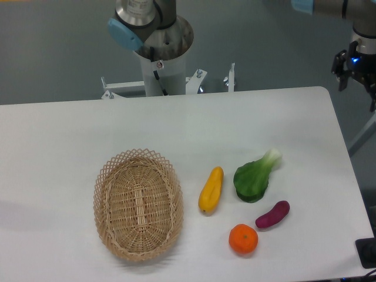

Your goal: Pick up the green vegetable from the table

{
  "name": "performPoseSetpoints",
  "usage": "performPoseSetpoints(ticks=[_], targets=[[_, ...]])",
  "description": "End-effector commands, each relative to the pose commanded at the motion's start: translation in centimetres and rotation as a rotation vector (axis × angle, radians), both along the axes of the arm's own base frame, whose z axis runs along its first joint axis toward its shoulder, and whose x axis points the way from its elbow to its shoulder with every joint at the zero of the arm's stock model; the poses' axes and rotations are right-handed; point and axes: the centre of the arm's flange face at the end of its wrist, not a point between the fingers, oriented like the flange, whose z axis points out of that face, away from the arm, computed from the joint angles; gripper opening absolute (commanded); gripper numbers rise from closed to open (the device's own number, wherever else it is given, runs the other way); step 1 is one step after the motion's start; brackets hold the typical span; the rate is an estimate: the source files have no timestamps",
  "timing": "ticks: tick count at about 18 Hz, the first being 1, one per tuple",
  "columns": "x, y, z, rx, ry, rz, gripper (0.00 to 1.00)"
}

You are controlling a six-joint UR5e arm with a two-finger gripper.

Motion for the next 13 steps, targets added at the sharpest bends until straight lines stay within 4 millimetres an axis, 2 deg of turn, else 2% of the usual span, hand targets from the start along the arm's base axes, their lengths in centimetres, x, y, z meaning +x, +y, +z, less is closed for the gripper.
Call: performPoseSetpoints(ticks=[9, 13], targets=[[0.0, -0.3, -0.5, 0.053, -0.018, 0.016, 1.0], [0.5, 0.1, -1.5, 0.067, -0.04, 0.026, 1.0]])
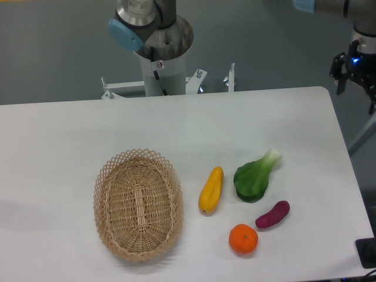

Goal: Pick up the green vegetable from the table
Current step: 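Move the open gripper over the green bok choy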

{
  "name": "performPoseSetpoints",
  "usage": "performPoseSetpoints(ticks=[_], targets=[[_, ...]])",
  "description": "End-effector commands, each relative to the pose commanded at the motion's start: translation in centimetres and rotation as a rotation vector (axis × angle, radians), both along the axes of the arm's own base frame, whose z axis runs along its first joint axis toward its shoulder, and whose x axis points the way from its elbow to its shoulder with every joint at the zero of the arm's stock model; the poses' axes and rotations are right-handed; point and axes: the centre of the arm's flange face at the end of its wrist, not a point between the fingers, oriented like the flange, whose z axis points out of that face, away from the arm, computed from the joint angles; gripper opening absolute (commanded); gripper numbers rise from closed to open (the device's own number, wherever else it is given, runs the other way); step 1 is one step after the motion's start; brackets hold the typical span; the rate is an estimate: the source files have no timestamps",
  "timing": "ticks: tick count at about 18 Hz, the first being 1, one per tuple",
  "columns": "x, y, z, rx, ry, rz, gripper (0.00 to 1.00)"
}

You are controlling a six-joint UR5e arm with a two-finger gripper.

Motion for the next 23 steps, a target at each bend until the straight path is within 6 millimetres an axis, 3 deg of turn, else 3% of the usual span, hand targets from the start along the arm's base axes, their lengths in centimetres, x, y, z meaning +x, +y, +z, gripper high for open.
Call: performPoseSetpoints(ticks=[3, 6, 12, 19, 23], targets=[[0.8, 0.8, -1.6, 0.012, -0.038, 0.057, 1.0], [2.3, 3.0, -3.1, 0.028, -0.081, 0.134, 1.0], [6.5, 7.4, -9.9, 0.043, -0.112, 0.189, 1.0], [8.3, 8.7, -15.4, 0.005, -0.188, 0.165, 1.0], [8.5, 9.3, -16.9, -0.005, -0.211, 0.157, 1.0]])
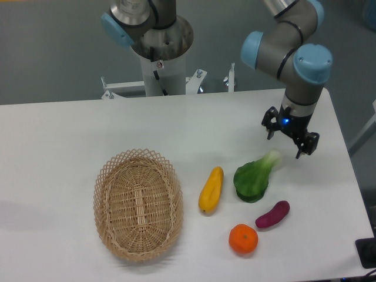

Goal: Pick up the green vegetable from the table
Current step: 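Move the open gripper over the green bok choy, then lower the gripper onto the bok choy stem and close it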

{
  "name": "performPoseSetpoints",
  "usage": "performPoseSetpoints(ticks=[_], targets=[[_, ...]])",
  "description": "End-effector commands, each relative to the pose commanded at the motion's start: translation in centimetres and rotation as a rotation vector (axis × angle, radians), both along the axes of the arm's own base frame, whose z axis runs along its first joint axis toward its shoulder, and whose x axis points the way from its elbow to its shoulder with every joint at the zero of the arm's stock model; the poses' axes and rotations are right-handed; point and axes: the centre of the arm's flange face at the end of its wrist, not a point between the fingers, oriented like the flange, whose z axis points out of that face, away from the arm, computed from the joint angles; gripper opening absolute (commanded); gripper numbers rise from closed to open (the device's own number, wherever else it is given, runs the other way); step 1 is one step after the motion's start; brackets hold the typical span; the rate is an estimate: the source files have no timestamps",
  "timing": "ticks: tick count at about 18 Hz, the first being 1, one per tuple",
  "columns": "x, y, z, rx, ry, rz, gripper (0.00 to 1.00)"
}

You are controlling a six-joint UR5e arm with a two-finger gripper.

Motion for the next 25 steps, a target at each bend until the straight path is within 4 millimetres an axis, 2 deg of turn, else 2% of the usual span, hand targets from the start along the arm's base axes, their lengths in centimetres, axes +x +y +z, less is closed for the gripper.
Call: performPoseSetpoints(ticks=[3, 8, 11, 16, 18, 19, 21, 23, 25], targets=[[-0.5, 0.2, -1.3, 0.002, 0.011, -0.007, 1.0], [-0.6, 0.3, -2.2, 0.001, 0.008, -0.018, 1.0], [0.0, 0.2, -3.3, 0.0, 0.008, -0.021, 1.0], [0.7, 0.7, -4.2, -0.004, -0.002, -0.03, 1.0], [0.5, 0.8, -4.0, -0.001, 0.005, -0.034, 1.0], [0.3, 0.9, -3.7, 0.0, 0.01, -0.034, 0.87], [0.2, 0.9, -3.6, 0.001, 0.013, -0.035, 0.52], [0.2, 1.0, -3.6, 0.001, 0.013, -0.035, 0.39], [0.1, 1.0, -3.3, 0.003, 0.017, -0.035, 0.32]])
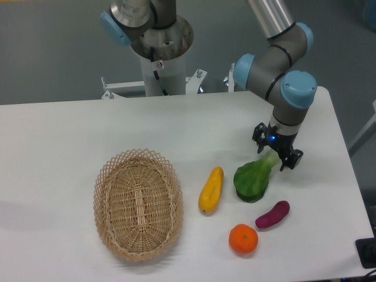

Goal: Pick up the green vegetable from the table
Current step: 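Lower the gripper onto the bok choy stem and close it, then lift the gripped bok choy up off the table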

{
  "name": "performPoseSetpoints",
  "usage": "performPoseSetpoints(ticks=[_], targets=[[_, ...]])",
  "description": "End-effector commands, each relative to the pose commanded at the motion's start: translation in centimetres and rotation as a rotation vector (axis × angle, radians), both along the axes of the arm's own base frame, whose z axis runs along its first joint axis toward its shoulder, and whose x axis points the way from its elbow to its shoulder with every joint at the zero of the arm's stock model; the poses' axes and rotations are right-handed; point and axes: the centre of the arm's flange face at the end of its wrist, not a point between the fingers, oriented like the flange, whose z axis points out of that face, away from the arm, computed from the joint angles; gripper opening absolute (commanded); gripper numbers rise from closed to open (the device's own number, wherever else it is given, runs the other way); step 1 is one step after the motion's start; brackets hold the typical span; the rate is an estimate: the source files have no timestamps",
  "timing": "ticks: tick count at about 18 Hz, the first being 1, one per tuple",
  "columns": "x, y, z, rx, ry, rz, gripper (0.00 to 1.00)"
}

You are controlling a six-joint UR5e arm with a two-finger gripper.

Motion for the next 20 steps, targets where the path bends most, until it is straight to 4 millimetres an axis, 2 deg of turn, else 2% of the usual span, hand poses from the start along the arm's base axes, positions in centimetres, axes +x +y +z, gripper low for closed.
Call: performPoseSetpoints(ticks=[4, 6, 8, 13, 17, 19, 20], targets=[[-0.4, 0.0, 0.9, 0.007, 0.016, 0.0, 0.24], [-0.6, -0.2, 1.4, 0.01, 0.025, 0.003, 0.24], [-1.0, -0.3, 2.9, 0.018, 0.048, 0.006, 0.24], [-1.8, -0.2, 9.0, 0.022, 0.08, -0.03, 0.24], [-2.7, 0.0, 15.2, 0.016, 0.046, -0.029, 0.24], [-2.4, 0.0, 18.1, 0.017, 0.039, -0.031, 0.24], [-2.4, 0.1, 18.8, 0.015, 0.034, -0.033, 0.24]])
